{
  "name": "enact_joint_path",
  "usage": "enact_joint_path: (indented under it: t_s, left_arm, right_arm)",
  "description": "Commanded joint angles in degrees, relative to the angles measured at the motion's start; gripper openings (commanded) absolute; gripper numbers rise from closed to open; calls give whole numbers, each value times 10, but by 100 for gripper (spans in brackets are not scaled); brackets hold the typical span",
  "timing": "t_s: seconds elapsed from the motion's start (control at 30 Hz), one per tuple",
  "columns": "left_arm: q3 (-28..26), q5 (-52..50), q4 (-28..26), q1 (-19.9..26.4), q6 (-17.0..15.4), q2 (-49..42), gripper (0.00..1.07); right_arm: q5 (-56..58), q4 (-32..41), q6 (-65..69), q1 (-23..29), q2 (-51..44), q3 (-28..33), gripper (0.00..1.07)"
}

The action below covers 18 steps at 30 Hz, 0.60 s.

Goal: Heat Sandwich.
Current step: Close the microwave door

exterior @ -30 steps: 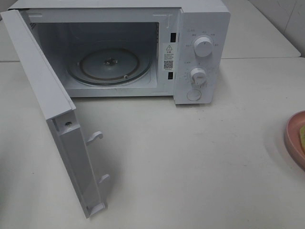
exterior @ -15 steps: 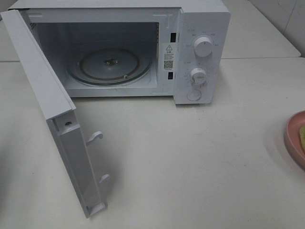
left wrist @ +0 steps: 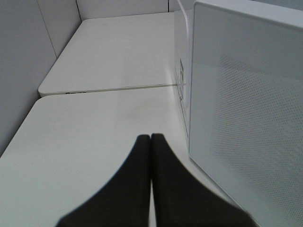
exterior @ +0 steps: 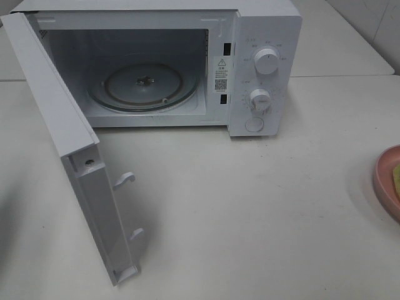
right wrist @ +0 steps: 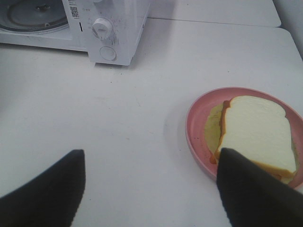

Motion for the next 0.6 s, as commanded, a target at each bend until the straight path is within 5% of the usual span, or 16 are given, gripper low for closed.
enact_joint_path:
  t_s: [0.03,0.6]
  left_arm:
    - [-7,-40,6,3,-19,33,0]
    - [-39,-144,25,-85,-18,182,0]
  right_arm:
    - [-3,-1,-3,-5,-16,1,74]
    - [-3,-1,-3,-5,-16,1,74]
